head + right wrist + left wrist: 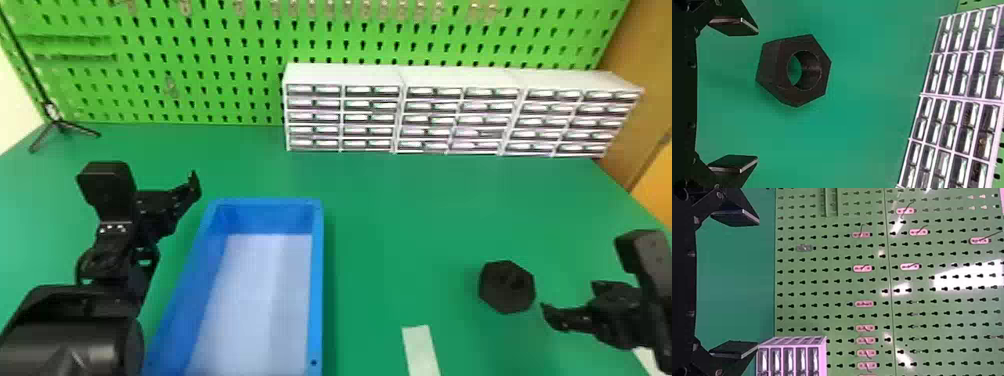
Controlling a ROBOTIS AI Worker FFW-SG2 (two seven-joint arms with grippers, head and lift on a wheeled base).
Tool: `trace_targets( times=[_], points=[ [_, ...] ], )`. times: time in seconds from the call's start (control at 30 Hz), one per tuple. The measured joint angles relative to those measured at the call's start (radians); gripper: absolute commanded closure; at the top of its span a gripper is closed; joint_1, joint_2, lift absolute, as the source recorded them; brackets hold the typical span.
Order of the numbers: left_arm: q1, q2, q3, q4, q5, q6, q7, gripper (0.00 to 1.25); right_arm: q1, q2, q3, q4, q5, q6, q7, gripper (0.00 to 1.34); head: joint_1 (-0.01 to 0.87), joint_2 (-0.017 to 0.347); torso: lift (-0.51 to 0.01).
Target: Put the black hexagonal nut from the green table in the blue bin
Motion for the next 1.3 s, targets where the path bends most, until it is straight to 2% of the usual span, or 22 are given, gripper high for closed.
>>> trace_targets(
  times=[0.3,0.6,1.3],
  points=[
    [-0.002,0.005,-0.003,0.0,-0.001,0.0,0.0,0.17,0.01,-0.037,0.01,-0.005,0.012,0.014,0.034,0.15,0.683,0.028,-0.096],
    [-0.003,0.009,-0.004,0.0,-0.003,0.0,0.0,0.17,-0.001,-0.053,0.03,-0.005,0.025,0.026,0.053,0.15,0.683,0.028,-0.096],
    [-0.001,0.01,-0.006,0.0,-0.005,0.001,0.0,0.17,-0.032,-0.06,0.061,-0.004,0.042,0.038,0.067,0.15,0.683,0.028,-0.096]
  ],
)
